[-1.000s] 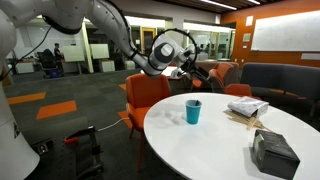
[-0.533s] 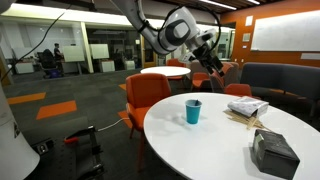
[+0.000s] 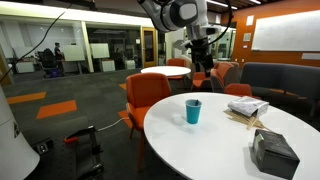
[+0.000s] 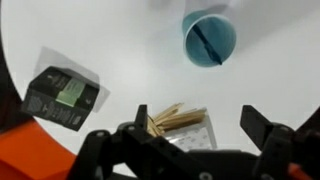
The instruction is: Place the black pen inside the light blue cup
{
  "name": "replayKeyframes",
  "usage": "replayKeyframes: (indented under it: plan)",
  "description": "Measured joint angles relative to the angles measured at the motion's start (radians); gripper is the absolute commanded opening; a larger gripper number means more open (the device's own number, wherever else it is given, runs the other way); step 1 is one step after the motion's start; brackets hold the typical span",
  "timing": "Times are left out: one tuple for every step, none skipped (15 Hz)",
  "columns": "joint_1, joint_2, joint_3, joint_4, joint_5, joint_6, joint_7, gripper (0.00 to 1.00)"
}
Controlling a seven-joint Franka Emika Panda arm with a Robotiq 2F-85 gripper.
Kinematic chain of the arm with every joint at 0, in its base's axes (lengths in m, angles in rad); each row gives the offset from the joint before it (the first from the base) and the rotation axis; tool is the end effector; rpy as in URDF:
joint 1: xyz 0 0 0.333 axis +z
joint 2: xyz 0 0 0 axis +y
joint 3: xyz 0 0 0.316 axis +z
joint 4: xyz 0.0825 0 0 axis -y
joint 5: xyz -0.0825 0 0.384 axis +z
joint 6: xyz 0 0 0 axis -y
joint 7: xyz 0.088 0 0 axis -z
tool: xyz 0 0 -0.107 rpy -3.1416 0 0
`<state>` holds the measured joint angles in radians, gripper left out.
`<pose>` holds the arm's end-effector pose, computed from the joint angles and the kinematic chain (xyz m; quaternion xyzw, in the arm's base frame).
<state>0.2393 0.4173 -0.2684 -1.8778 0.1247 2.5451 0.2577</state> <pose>0.6576 -0.0073 0.3228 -0.9764 0.1697 -0.1338 0.0049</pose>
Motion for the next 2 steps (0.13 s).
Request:
replayKeyframes:
  plan:
    - [-0.038,-0.015,0.036,0.001,-0.001,-0.072,-0.007,1.0]
    - [-0.071,-0.027,0.065,0.003,-0.001,-0.148,-0.018,1.0]
